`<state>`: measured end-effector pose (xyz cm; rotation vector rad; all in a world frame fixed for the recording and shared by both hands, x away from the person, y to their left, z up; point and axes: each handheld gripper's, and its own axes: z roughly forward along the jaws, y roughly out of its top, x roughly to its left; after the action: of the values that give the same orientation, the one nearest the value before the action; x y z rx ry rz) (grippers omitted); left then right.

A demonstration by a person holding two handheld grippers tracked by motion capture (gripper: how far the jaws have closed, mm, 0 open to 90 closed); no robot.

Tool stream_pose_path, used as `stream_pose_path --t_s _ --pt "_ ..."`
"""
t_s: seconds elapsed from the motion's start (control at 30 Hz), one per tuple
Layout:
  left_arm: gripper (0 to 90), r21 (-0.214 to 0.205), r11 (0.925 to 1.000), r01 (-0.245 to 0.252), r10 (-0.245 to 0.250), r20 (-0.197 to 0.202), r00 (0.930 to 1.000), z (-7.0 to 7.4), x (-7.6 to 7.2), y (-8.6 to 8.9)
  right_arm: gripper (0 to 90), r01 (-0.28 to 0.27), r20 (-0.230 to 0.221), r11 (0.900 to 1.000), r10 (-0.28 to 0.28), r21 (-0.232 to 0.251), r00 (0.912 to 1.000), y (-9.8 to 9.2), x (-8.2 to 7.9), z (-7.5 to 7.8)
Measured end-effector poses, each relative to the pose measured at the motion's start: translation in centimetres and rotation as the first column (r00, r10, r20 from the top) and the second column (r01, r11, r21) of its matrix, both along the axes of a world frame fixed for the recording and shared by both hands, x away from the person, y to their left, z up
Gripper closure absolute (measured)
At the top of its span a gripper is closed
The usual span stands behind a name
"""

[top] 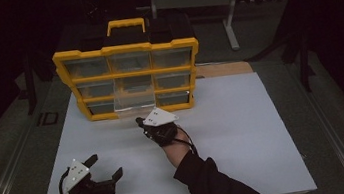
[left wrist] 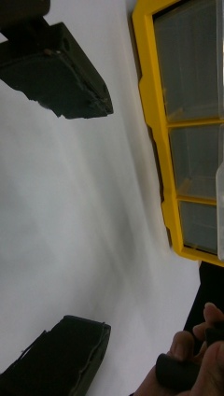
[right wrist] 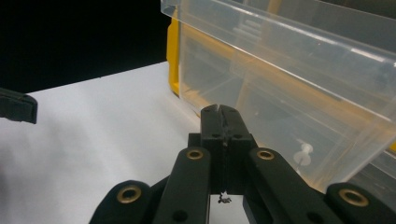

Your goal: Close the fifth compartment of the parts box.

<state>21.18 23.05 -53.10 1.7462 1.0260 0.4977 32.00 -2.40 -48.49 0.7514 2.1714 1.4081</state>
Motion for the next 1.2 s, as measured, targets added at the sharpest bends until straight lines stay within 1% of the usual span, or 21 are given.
stream_pose_path --t_s 0.13,0.27,0.33,0.6,0.63,0.8,0.97,1.1,1.2 --pt "0.0 0.001 1.0 0.001 -0.001 0.001 1.0 0.0 0.0 0.0 90.0 0.008 0.0 0.9998 -0.008 -0.019 1.0 0.3 0.4 0.2" --pt "0.0 -0.002 1.0 -0.001 0.001 0.001 1.0 0.0 0.0 0.0 90.0 0.018 -0.015 0.9998 -0.018 -0.012 0.9997 0.4 0.9 0.5" --pt "0.0 -0.005 1.0 -0.002 0.002 0.0 1.0 0.0 0.0 0.0 90.0 0.013 -0.016 0.9999 -0.013 -0.008 0.9998 0.3 1.0 0.7" --pt "0.0 -0.001 1.0 -0.001 0.001 -0.002 1.0 0.0 0.0 0.0 90.0 0.013 -0.006 0.9998 -0.013 -0.013 0.9999 0.5 1.0 1.0" --pt "0.0 -0.002 1.0 -0.002 0.002 -0.004 1.0 0.0 0.0 0.0 90.0 0.018 -0.008 0.9998 -0.018 -0.007 0.9998 0.5 1.2 1.2" --pt "0.0 0.001 1.0 0.0 0.0 -0.005 1.0 0.0 0.0 0.0 90.0 0.013 -0.005 0.9998 -0.013 -0.015 0.9999 0.6 1.6 1.7" --pt "0.0 -0.005 1.0 0.0 0.0 -0.006 1.0 -0.1 0.0 0.0 90.0 0.002 -0.015 0.9999 -0.002 -0.014 0.9999 0.8 1.8 1.7" --pt "0.0 -0.005 1.0 -0.004 0.004 -0.003 1.0 0.0 0.0 0.0 90.0 0.006 -0.018 0.9999 -0.006 -0.015 0.9998 0.9 2.1 1.8" --pt "0.0 -0.008 1.0 -0.005 0.005 -0.006 1.0 -0.1 0.0 0.1 90.0 0.01 -0.026 0.9999 -0.011 -0.007 0.9996 0.8 2.4 1.9"
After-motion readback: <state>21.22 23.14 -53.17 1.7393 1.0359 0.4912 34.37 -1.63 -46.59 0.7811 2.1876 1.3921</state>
